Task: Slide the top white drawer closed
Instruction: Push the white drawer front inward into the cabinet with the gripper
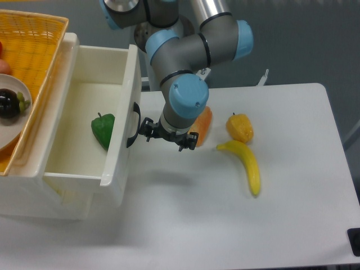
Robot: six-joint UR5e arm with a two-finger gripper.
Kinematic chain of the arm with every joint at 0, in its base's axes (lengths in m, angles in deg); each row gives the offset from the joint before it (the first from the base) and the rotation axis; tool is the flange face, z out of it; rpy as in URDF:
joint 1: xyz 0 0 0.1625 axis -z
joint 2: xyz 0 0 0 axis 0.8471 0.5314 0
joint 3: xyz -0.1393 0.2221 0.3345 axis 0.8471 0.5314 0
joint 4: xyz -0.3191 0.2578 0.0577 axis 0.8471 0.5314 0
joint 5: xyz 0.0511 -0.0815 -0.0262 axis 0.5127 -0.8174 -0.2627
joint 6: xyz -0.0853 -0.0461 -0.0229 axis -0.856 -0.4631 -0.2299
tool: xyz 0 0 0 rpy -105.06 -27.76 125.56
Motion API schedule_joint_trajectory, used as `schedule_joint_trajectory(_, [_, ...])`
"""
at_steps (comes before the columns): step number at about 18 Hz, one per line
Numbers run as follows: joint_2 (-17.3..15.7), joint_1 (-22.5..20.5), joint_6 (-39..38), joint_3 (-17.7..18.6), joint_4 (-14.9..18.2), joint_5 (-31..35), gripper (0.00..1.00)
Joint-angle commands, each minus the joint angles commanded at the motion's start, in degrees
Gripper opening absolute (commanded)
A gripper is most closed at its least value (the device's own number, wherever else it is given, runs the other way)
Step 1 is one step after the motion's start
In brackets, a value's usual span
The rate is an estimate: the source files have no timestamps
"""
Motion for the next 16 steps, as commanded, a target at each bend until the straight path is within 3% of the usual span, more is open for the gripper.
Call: schedule_joint_trajectory(16, [-1.0,1.8,-0.5,0.5,0.4,-1.3,1.0])
